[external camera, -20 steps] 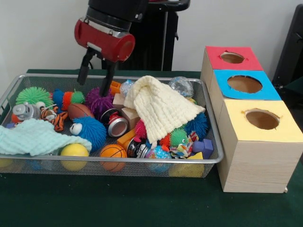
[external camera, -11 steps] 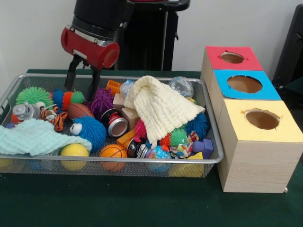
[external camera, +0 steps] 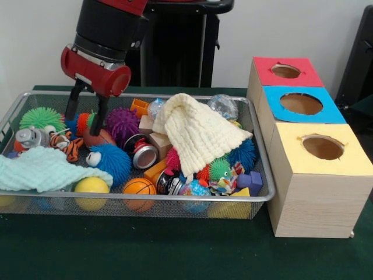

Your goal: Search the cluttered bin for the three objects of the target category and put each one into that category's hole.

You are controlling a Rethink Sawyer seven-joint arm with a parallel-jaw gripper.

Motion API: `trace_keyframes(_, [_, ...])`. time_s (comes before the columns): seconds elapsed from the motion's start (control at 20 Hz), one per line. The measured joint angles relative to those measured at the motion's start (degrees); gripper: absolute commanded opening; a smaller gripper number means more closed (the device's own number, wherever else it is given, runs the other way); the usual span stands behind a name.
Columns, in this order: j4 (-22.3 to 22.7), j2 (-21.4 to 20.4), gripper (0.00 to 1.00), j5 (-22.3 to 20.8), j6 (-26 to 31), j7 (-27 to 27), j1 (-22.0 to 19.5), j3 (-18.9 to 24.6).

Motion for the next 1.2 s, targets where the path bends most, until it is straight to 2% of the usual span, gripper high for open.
trace_keyframes(0.5, [0.0, 3.3, 1.0, -2.1, -2.8, 0.0, -1.4, 1.2])
trace_keyframes(0.95, [-1.6, 11.3, 1.0, -3.0, -10.7, 0.0, -1.9, 1.5])
trace_keyframes(1.2, [-1.7, 14.0, 1.0, -3.0, -11.8, 0.0, -1.8, 1.4])
